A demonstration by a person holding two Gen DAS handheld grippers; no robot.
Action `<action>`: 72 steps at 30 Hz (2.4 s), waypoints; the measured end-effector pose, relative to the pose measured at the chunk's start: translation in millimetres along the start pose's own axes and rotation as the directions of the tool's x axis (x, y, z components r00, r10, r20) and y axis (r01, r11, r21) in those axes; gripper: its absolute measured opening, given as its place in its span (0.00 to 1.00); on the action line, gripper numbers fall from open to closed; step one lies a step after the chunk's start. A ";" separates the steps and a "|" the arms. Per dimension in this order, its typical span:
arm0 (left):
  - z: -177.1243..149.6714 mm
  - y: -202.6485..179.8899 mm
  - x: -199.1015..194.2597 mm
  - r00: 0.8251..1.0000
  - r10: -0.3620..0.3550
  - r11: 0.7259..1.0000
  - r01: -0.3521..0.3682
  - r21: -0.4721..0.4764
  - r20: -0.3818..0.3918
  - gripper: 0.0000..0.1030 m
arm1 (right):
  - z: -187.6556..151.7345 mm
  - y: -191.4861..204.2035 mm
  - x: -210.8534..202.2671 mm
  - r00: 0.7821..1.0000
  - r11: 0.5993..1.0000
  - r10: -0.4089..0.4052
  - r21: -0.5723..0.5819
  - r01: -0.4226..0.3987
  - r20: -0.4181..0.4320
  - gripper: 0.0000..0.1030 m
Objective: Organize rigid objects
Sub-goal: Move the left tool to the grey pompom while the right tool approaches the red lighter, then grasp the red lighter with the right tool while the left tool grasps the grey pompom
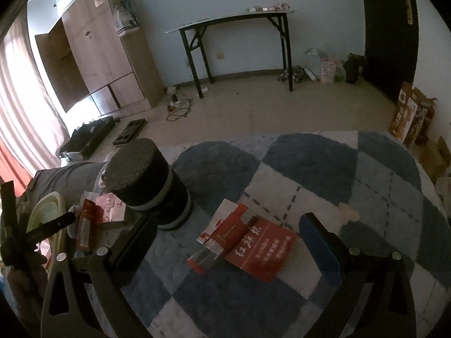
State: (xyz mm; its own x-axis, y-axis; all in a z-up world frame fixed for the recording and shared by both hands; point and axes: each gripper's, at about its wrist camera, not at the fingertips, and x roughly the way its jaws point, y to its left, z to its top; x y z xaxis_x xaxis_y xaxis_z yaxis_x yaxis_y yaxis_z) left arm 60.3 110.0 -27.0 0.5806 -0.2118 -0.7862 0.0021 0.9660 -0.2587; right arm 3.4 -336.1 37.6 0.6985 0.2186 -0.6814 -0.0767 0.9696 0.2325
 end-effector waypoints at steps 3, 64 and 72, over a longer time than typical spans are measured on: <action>-0.8 1.6 4.7 1.000 -0.002 1.000 0.002 -0.002 -0.013 0.80 | -0.4 0.2 -1.9 1.000 1.000 0.003 -0.010 -0.003 -0.001 1.00; 0.9 7.1 -8.8 0.999 0.011 0.999 -0.009 -0.038 0.045 0.36 | -36.8 9.2 39.9 0.999 0.908 0.043 -0.419 -0.030 0.022 1.00; 1.3 -2.9 -2.9 1.000 0.014 1.000 -0.014 -0.005 0.027 0.35 | -40.3 14.8 47.2 0.999 0.895 0.044 -0.445 -0.026 0.032 1.00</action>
State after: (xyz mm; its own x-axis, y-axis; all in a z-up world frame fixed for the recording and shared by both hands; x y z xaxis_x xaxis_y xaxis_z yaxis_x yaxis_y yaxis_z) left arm 59.7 108.0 -23.3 0.6024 -0.1937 -0.7743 -0.0102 0.9682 -0.2501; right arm 6.6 -307.0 -19.1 0.7167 0.2577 -0.6481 -0.4030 0.9114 -0.0833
